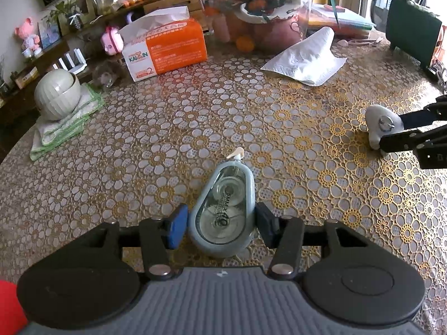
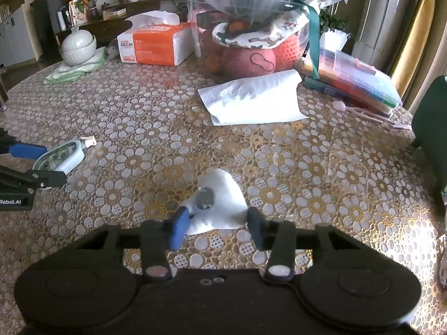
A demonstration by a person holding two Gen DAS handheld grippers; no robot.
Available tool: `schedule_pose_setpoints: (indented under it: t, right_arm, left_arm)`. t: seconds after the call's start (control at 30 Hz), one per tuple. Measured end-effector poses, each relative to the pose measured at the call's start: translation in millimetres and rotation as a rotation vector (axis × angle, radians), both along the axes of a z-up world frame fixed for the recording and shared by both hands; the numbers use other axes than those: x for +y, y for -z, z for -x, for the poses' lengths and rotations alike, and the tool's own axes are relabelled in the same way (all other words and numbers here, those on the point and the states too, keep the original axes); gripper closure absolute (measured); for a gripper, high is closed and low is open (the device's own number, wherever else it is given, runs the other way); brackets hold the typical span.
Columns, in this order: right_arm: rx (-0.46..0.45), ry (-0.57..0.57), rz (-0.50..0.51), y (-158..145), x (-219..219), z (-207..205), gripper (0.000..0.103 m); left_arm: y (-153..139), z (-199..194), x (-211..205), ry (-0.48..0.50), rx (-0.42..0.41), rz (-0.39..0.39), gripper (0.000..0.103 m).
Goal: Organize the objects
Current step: 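Grasp the correction tape with the left gripper while the right grasps the white toy, then carry the correction tape and white toy with both grippers into the shoebox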
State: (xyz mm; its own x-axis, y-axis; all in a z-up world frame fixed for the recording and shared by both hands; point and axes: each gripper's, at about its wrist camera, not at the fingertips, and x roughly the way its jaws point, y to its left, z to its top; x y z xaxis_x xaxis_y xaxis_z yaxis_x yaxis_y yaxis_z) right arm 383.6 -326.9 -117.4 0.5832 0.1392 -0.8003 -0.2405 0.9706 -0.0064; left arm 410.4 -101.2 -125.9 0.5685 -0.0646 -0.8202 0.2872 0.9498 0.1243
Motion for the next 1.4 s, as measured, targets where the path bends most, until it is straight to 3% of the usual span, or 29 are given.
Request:
schedule_pose_setpoints:
  t: [0.1, 0.33, 0.9, 1.4]
  right_arm:
    - [0.005, 0.006, -0.022, -4, 0, 8, 0.074]
    - [0.003, 0.034, -0.049, -10, 4, 32, 0.083]
    - [0.01, 0.015, -0.166, -54, 25, 129, 0.083]
    - [-0.074, -0.064, -0.197, -112, 79, 199, 0.083]
  left_arm:
    - [-2, 4, 3, -0.015, 0.005, 0.018, 0.052]
    - [-8, 27, 5, -0.035, 0.005, 0.044, 0.052]
    - [-45, 115, 11, -0.082, 0.003, 0.142, 0.052]
    - [-108, 201, 51, -0.127, -0.101, 0.205, 0.052]
